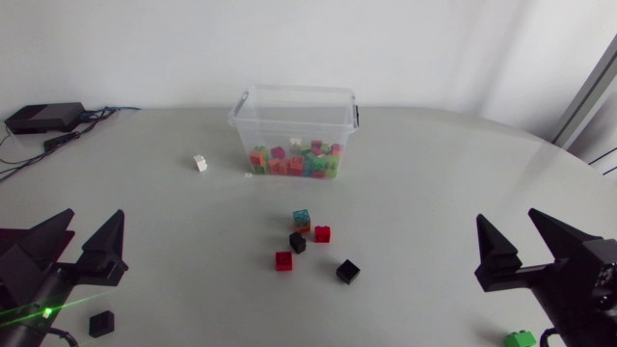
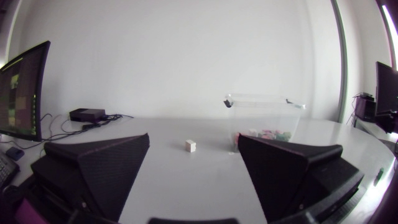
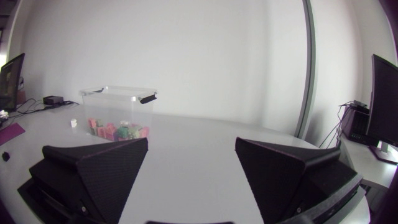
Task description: Place the duplo bricks in the container
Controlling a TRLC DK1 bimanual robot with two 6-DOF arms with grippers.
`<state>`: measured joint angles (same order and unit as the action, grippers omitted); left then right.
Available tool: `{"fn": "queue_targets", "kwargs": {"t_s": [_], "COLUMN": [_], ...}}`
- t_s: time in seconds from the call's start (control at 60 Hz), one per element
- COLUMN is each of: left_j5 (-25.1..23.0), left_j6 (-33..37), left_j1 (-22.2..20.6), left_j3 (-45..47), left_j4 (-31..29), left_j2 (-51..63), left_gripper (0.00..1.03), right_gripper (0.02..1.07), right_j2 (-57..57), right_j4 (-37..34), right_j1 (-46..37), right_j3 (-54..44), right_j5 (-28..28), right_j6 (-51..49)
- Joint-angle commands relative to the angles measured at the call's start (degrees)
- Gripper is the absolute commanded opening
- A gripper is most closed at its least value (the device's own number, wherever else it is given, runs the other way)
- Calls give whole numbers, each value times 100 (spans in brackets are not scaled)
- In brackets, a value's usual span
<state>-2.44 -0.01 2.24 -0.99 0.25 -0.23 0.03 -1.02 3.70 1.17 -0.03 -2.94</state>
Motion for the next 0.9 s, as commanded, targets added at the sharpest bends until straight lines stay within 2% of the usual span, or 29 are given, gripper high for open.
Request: {"fn": "queue_targets", "kwargs": {"t_s": [0.0,0.317,0.583,0.717,0.883], "left_j5": [68,121,121,112,112], "left_j6": [-43,124,124,124,124], "left_j1": [48,48,-48,-75,-75], "left_j3": [99,-32,-700,-1333,-2485], "left_j4": [-8,-43,-535,-816,-2038], "left_j2": [-56,-56,234,1262,2923], "left_gripper": [99,99,99,99,99], "right_gripper": [103,103,103,103,103], "right_j2": [-30,-47,67,603,1913], "right_j4": [49,102,14,-4,-259], "right_j1": [60,-1,7,16,-1], "right_j3": [-117,-82,279,683,1544], "right_j5": [-23,38,82,82,144], "right_j6": [109,101,232,312,373]}}
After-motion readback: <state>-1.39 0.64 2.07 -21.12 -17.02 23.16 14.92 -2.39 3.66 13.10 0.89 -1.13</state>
